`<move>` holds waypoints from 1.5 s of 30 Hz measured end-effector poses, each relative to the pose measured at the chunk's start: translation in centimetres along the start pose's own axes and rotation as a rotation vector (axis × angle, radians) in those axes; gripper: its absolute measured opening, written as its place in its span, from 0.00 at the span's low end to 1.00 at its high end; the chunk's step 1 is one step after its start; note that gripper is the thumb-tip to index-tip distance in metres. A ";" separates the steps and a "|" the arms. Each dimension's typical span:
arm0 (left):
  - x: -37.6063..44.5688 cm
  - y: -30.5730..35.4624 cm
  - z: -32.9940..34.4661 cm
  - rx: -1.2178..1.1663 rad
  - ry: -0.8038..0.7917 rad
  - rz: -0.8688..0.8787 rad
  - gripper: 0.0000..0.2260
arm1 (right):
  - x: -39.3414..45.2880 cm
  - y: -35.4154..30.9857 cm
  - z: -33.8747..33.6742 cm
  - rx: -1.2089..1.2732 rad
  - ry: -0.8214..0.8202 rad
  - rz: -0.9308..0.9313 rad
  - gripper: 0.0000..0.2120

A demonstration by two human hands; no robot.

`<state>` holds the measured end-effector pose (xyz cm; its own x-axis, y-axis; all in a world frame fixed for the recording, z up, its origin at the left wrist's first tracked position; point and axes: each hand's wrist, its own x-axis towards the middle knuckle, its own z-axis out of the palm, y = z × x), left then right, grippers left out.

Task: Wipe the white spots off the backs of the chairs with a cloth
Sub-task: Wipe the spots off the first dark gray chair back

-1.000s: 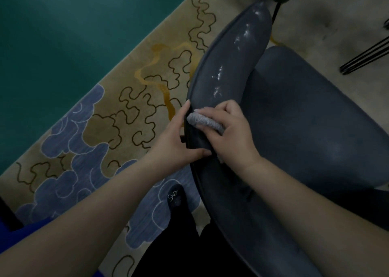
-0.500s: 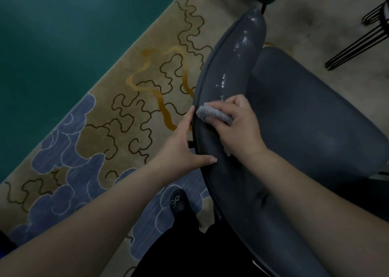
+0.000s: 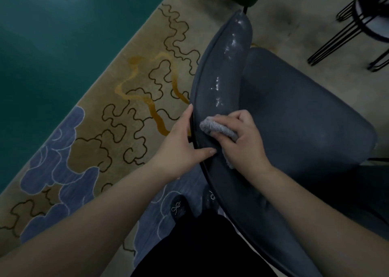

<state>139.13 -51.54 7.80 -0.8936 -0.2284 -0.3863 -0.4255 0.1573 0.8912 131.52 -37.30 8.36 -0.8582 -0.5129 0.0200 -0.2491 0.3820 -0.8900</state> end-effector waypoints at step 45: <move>6.2 2.7 -1.6 0.148 0.015 -0.081 0.52 | 14.8 3.1 -0.1 0.024 0.134 0.070 0.14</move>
<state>132.62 -54.03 8.20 -0.8537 -0.2604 -0.4511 -0.5137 0.2776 0.8118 118.00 -43.64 5.98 -0.9256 -0.3781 0.0171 -0.1776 0.3939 -0.9019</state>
